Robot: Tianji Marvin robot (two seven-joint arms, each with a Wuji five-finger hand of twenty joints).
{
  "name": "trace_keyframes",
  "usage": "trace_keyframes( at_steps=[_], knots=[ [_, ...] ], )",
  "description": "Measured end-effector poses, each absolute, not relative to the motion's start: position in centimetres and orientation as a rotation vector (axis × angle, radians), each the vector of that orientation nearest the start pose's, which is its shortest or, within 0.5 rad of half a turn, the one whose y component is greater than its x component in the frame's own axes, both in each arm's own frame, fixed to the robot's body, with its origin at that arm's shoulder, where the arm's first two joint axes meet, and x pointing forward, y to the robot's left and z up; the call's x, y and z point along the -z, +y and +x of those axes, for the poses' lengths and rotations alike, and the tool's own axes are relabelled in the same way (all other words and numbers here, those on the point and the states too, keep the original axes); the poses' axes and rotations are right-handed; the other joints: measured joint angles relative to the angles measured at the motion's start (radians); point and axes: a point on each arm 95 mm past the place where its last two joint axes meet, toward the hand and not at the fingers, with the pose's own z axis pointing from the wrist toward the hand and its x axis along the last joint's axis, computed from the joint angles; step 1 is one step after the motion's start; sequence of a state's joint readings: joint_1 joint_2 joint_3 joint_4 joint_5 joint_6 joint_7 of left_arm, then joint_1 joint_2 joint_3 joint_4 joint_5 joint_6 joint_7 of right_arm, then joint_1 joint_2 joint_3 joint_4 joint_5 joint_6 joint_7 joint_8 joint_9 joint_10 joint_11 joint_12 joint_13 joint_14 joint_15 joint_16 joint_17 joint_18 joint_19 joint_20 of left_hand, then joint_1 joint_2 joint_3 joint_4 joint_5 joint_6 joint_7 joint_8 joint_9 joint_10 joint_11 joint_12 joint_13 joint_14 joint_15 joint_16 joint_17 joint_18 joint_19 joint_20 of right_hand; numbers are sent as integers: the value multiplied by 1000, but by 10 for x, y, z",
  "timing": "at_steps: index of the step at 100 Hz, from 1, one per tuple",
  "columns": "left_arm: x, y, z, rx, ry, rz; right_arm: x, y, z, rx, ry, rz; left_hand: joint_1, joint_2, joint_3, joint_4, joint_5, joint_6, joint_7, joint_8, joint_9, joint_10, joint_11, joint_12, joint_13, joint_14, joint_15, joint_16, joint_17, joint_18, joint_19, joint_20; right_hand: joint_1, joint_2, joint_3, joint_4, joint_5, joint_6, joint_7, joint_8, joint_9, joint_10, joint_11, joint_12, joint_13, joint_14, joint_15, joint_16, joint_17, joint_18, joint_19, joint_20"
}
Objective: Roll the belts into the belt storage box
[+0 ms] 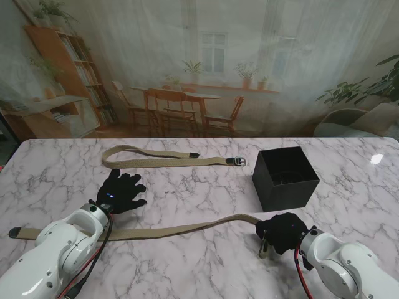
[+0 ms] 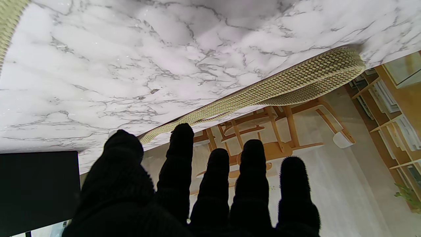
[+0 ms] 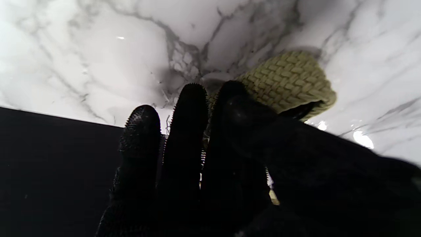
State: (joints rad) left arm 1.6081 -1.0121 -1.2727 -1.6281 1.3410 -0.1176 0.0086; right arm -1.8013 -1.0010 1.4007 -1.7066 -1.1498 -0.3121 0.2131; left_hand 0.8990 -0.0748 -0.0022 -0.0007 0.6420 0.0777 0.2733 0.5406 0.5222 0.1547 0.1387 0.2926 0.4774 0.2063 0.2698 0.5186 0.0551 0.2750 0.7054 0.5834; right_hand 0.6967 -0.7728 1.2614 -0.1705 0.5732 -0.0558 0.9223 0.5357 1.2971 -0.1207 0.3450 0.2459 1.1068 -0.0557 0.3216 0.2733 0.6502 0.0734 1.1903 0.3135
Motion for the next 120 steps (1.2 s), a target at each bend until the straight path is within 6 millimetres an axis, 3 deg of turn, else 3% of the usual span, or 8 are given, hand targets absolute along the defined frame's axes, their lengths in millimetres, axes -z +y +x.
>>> trace_keyframes(
  at_steps=[15,28,40,58,82,104,111,120],
  knots=[
    [323,33,393,1210,1723,-825,369,-52,338,-1266,1934,1123,0,0,0,0,0,0,0,0,0,0,0,0,0,0,0,0,0,0,0,0,1,4,-75,-17,29,-168,139,6,-6,97,101,157,34,89,105,129,7,94,15,25],
    [323,33,393,1210,1723,-826,372,-51,338,-1269,1906,1127,0,0,0,0,0,0,0,0,0,0,0,0,0,0,0,0,0,0,0,0,-36,31,-121,-25,63,-262,140,54,-298,206,185,286,-38,140,158,229,-88,270,17,116],
    [323,33,393,1210,1723,-826,373,-51,338,-1264,1878,1143,0,0,0,0,0,0,0,0,0,0,0,0,0,0,0,0,0,0,0,0,-63,27,-126,-25,75,-272,140,46,-646,248,186,217,-211,161,205,269,-159,336,9,171],
    [323,33,393,1209,1723,-826,372,-49,337,-1270,1885,1149,0,0,0,0,0,0,0,0,0,0,0,0,0,0,0,0,-2,0,0,0,-73,27,-139,-25,76,-260,205,-110,-783,239,71,39,-360,207,165,164,-235,375,-97,174],
    [323,33,393,1210,1722,-826,379,-46,338,-1403,1792,1181,0,0,0,0,0,0,0,0,0,0,0,0,0,0,0,0,-3,0,0,0,-90,26,-173,-46,88,-159,292,-200,-362,193,27,-18,-271,171,1,55,-219,396,-136,149],
    [323,33,393,1210,1722,-826,383,-42,339,-1456,1739,1160,0,0,0,0,0,0,0,0,0,0,0,0,0,0,0,0,-4,0,0,0,-115,40,-240,-86,102,-155,318,-184,-147,184,257,200,-102,113,76,142,-140,336,-65,149],
    [323,33,393,1210,1722,-826,384,-41,340,-1476,1720,1150,0,0,0,0,0,0,0,0,0,0,0,0,0,0,0,0,-4,0,0,0,-115,41,-243,-93,80,-154,244,-181,-93,173,295,205,-52,106,113,167,-113,308,-34,149],
    [323,33,393,1210,1722,-826,386,-41,340,-1496,1709,1135,0,0,0,0,0,0,0,0,0,0,0,0,0,0,0,0,-4,0,0,0,-152,93,-217,-44,-24,-145,-135,-210,-29,155,340,205,6,100,146,187,-92,297,-12,149]
  ],
)
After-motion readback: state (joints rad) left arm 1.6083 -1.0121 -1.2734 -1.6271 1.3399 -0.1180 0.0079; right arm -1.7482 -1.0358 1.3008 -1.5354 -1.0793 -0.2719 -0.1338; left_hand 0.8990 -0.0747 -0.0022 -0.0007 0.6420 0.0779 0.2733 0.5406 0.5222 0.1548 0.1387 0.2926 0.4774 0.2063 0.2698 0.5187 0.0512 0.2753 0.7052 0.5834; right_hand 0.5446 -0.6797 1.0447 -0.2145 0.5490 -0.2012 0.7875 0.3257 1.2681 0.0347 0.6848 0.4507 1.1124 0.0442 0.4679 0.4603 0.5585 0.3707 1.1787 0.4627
